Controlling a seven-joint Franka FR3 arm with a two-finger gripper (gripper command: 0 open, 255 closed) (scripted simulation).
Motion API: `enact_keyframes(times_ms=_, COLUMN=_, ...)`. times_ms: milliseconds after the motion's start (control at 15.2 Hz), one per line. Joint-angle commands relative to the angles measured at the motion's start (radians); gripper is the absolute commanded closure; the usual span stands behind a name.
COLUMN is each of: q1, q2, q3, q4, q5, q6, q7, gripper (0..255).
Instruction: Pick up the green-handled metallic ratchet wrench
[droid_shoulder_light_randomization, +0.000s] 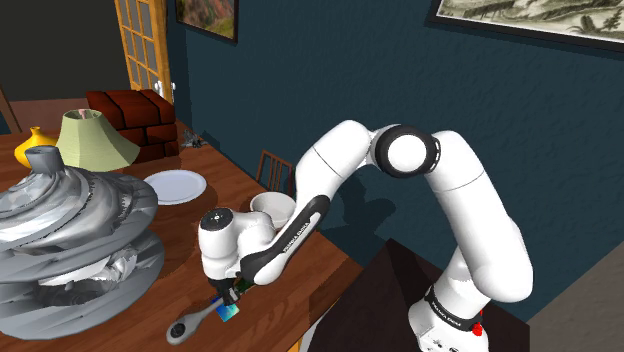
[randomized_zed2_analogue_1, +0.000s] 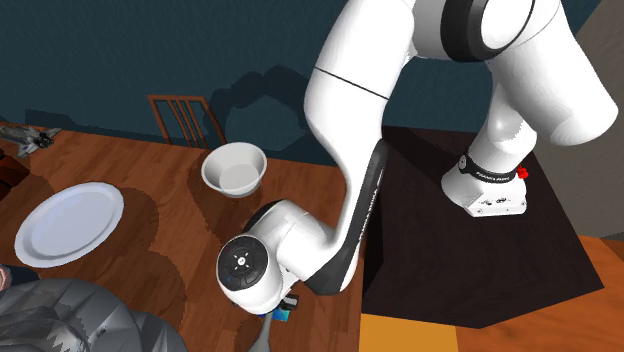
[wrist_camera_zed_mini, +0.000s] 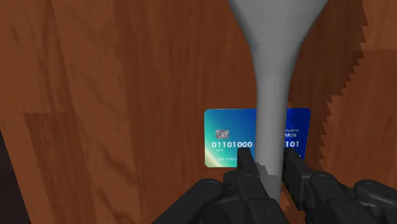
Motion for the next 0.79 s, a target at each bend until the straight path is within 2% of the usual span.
enact_keyframes(times_ms=0, q1=-0.008, q2=-0.021, q3=0.012, q4=-0.006, q5=0.011, q6=-0.015, q7=-0.008, gripper=255)
enact_keyframes(times_ms=726, q1=-0.048, q2=-0.118, q3=0.066, q4=-0.043, q5=0.065, q6=-0.076, q7=-0.042, gripper=255)
